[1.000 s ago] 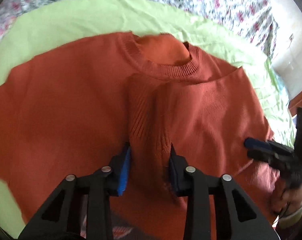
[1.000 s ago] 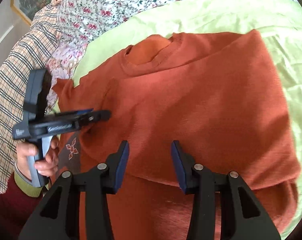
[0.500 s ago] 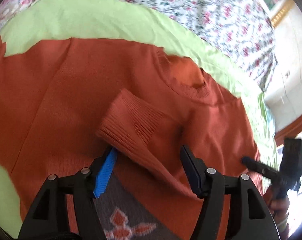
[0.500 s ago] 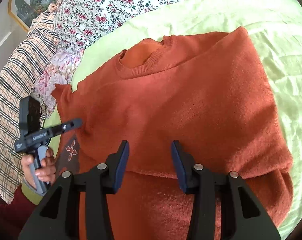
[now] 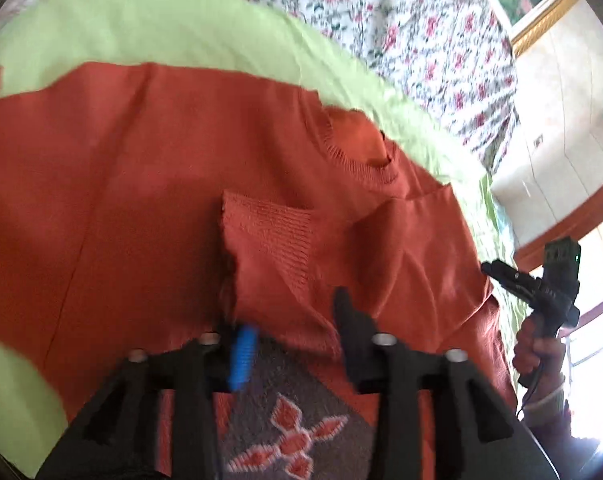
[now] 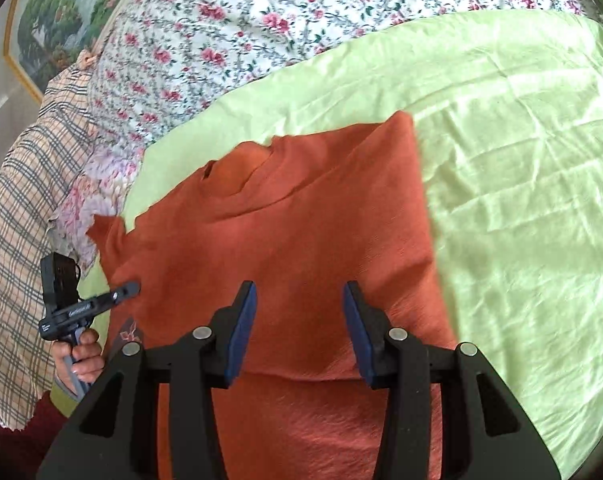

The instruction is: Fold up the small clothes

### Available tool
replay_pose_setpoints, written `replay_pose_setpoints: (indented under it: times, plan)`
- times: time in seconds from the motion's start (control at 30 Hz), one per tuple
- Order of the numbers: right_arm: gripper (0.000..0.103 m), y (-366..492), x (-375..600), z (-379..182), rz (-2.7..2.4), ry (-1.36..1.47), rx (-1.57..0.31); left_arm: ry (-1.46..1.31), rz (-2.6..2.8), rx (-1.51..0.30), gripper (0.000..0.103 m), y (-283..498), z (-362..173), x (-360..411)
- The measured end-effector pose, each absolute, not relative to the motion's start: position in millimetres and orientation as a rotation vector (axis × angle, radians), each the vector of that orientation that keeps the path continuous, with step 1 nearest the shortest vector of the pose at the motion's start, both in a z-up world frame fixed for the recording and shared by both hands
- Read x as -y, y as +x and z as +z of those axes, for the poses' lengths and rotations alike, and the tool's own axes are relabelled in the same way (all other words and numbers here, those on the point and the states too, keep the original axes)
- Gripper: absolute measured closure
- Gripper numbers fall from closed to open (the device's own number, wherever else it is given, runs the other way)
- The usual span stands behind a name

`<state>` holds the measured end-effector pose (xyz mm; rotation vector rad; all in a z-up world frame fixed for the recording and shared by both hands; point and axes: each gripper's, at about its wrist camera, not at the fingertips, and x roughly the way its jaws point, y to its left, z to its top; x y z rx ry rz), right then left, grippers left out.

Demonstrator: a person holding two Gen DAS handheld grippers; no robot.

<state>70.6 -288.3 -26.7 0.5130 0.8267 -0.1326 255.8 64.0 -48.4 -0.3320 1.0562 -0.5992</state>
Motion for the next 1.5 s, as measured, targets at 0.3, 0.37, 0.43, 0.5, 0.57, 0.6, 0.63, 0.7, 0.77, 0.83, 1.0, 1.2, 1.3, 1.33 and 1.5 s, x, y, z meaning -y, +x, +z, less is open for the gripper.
replay_pose_setpoints:
  times: [0.3,0.37,0.43,0.5,0.57,0.6,0.63,0.7,0.77,0.83,1.0,1.2,1.3,1.33,1.5]
  plan:
    - [0.057,81.8,310.0,-16.8,-0.254,0.47,-0.818,-0.241,-0.489,-0.897,0.098,256.4,-25.6,-63.5]
    - [0.052,83.4,318.0,-16.1,-0.293,0.453,-0.823,-0.229,-0.421,-0.867,0.098,246.0,-27.8,-74.5]
    - [0.047,88.4,328.1,-19.4,-0.336,0.442,-0.838,-0.248,-0.387,-0.885,0.098,246.5,-33.9,-82.7]
    - [0.046,98.9,337.3,-28.1,-0.362,0.446,-0.874,-0.293,-0.376,-0.901,0.098,246.9,-39.1,-89.7]
    - [0.046,109.2,342.4,-39.4,-0.372,0.447,-0.919,-0.314,-0.367,-0.883,0.098,243.3,-39.1,-90.5]
    - [0.046,113.2,343.2,-44.2,-0.369,0.445,-0.937,-0.312,-0.362,-0.876,0.098,242.2,-38.6,-88.6]
    - [0.046,116.6,341.0,-48.1,-0.363,0.428,-0.947,-0.305,-0.357,-0.876,0.098,242.6,-38.4,-86.2]
    - [0.09,121.8,331.8,-47.7,-0.326,0.378,-0.964,-0.292,-0.353,-0.87,0.098,245.8,-34.7,-81.1]
    - [0.09,119.9,331.9,-39.7,-0.313,0.39,-0.947,-0.29,-0.371,-0.84,0.098,246.7,-25.9,-76.8]
    - [0.09,111.2,336.1,-19.1,-0.339,0.379,-0.874,-0.268,-0.377,-0.801,0.098,249.3,-17.2,-70.1]
    - [0.09,105.2,345.9,-27.3,-0.387,0.407,-0.873,-0.246,-0.349,-0.861,0.098,265.4,-34.5,-64.8]
    - [0.083,101.2,335.3,-22.8,-0.503,0.342,-0.882,-0.24,-0.298,-0.907,0.093,261.0,-44.4,-73.8]
    - [0.077,92.3,305.1,-4.4,-0.464,0.308,-0.793,-0.249,-0.279,-0.915,0.092,259.1,-45.8,-77.2]
    - [0.075,92.3,295.3,-4.9,-0.411,0.307,-0.799,-0.243,-0.273,-0.914,0.091,255.8,-45.9,-78.5]
    - [0.073,90.8,290.1,-40.9,-0.41,0.355,-0.934,-0.221,-0.236,-0.895,0.087,230.5,-39.2,-98.4]
